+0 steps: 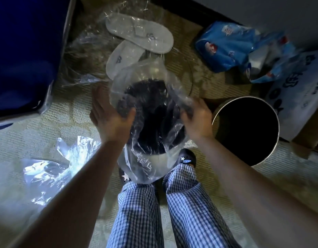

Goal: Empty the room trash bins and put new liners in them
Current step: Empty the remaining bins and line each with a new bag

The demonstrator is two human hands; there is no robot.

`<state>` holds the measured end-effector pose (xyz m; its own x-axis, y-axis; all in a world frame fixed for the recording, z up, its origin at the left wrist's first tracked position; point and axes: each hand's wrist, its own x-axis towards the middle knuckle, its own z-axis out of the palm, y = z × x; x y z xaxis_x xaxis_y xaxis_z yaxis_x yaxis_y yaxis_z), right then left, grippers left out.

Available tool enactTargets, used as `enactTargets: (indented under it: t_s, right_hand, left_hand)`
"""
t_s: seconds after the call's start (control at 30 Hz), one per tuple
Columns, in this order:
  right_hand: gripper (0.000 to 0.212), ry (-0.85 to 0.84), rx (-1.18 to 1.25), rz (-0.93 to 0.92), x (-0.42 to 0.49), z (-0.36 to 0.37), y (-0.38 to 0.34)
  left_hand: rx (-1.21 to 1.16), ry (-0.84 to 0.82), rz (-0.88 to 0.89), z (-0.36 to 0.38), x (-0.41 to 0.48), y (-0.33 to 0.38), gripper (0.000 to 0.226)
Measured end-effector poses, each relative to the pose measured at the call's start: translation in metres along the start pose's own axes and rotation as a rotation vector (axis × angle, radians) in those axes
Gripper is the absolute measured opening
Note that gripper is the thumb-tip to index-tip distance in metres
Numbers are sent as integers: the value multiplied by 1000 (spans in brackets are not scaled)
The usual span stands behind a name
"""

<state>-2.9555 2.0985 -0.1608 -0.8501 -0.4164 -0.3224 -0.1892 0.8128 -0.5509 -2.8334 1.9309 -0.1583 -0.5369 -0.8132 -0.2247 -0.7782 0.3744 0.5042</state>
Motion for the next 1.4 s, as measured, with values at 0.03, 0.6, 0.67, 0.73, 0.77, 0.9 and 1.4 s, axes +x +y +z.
enactTargets:
  t_s: [0.03,0.6,0.67,0.73,0.77,0.9,1.4]
  right_hand:
    - [30,4,-35,9,-2,3,3]
    - [62,11,515,549,48,-21,-12]
    - [65,85,352,299,46,-27,-14]
    - [64,138,209,107,46,-30,-16]
    - [55,150,211,59,48,-31,-17]
    - [21,23,504,166,65,-35,-26]
    - [43,-273,7,625,85,3,21]
  left_hand:
    - [73,-29,10,0,-6,2,97]
    - [838,-455,640,19,24,2,50]
    - [605,-236,714,16,23,5,41]
    - [415,-123,680,12,24,9,36]
    - [326,-101,628,10,26,12,36]
    - [1,-106,376,8,43,19,44]
    - [-543,-553,-811,20,53,-40,24]
